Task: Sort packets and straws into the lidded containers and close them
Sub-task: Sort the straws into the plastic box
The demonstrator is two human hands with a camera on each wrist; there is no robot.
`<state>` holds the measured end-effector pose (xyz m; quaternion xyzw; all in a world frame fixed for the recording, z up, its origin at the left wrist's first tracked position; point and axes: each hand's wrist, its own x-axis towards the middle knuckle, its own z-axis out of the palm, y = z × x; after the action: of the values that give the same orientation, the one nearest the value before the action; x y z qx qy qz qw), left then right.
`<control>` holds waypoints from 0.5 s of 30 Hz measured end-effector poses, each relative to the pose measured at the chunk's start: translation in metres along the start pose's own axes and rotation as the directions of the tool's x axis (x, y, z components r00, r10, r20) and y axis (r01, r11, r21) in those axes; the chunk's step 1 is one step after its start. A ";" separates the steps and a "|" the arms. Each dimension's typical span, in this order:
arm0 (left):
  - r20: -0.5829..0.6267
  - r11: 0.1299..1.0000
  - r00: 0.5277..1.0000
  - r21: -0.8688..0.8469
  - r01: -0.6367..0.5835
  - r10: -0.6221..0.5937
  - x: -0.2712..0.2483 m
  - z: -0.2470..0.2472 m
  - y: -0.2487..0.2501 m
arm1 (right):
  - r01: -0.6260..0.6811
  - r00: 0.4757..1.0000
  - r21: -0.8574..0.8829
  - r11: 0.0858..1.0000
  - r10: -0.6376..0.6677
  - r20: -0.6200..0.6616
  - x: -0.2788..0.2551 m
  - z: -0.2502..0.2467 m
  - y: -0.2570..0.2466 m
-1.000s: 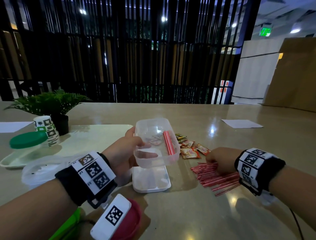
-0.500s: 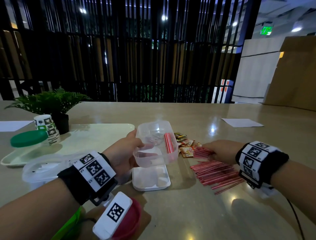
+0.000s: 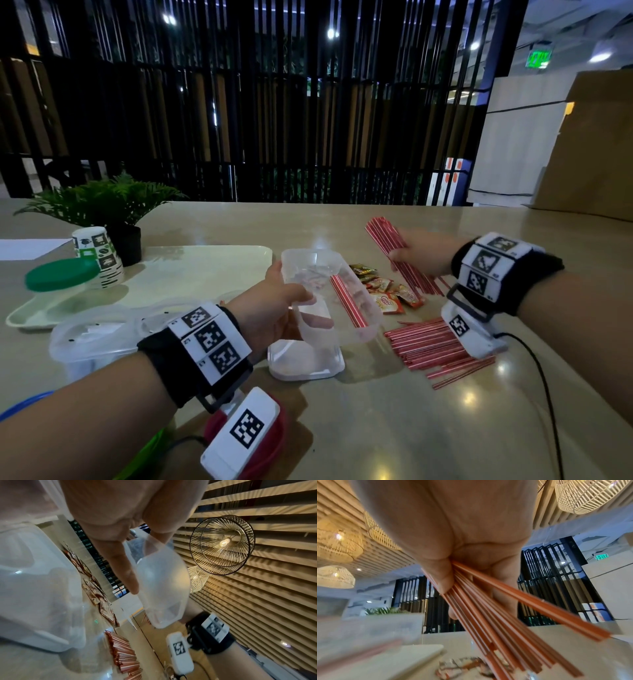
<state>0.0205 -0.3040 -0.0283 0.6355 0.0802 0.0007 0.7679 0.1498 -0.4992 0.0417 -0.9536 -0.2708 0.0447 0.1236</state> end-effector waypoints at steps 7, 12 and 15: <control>0.030 0.997 0.997 0.026 -0.075 0.075 0.008 0.015 -0.002 | 0.148 0.988 0.421 0.895 -0.110 -0.112 -0.010 -0.043 -0.071; 0.028 0.991 0.990 0.006 -0.137 0.137 0.015 0.021 -0.005 | 0.021 0.991 0.457 0.889 -0.079 0.107 -0.004 -0.014 -0.087; 0.034 0.985 0.984 0.006 -0.175 0.174 0.014 0.022 -0.006 | -0.053 0.985 0.435 0.899 -0.025 0.172 0.005 0.004 -0.085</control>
<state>0.0362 -0.3256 -0.0321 0.6436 0.0116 0.0572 0.7631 0.1105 -0.4263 0.0601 -0.8959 -0.2565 0.1878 0.3104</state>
